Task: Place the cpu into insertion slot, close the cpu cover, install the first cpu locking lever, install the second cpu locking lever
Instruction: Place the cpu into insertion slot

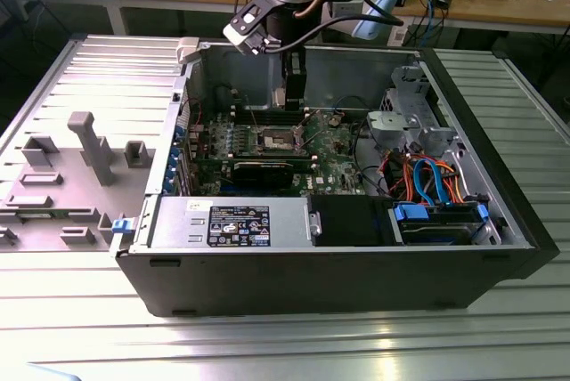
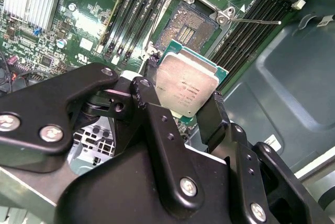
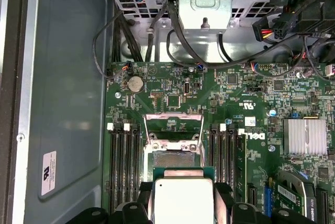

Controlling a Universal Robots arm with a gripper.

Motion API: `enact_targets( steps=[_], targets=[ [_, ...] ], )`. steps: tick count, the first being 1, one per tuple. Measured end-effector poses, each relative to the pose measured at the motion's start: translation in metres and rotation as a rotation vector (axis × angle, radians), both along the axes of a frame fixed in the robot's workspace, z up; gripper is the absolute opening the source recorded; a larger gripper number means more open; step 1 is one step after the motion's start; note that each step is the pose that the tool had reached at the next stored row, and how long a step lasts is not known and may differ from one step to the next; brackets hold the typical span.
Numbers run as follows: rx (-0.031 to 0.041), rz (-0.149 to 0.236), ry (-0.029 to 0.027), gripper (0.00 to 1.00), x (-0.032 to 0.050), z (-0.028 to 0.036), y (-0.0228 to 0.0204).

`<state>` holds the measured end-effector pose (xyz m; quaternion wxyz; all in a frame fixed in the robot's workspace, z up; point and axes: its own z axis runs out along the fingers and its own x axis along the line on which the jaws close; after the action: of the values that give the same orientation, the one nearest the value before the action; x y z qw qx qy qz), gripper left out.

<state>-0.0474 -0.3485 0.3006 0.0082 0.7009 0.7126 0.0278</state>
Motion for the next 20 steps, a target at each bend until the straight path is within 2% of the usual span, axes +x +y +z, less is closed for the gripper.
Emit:
enact_targets(
  steps=[5,8,13,20],
  targets=[
    [0.0001,0.0,0.0,0.55,0.0,-0.0028,0.0],
    [0.0002,0.0,0.0,0.55,-0.0002,-0.009,0.0],
    [0.0001,0.0,0.0001,0.55,-0.0003,-0.0156,0.0],
    [0.0002,0.0,0.0,0.55,-0.0003,-0.0161,0.0]
  ],
)
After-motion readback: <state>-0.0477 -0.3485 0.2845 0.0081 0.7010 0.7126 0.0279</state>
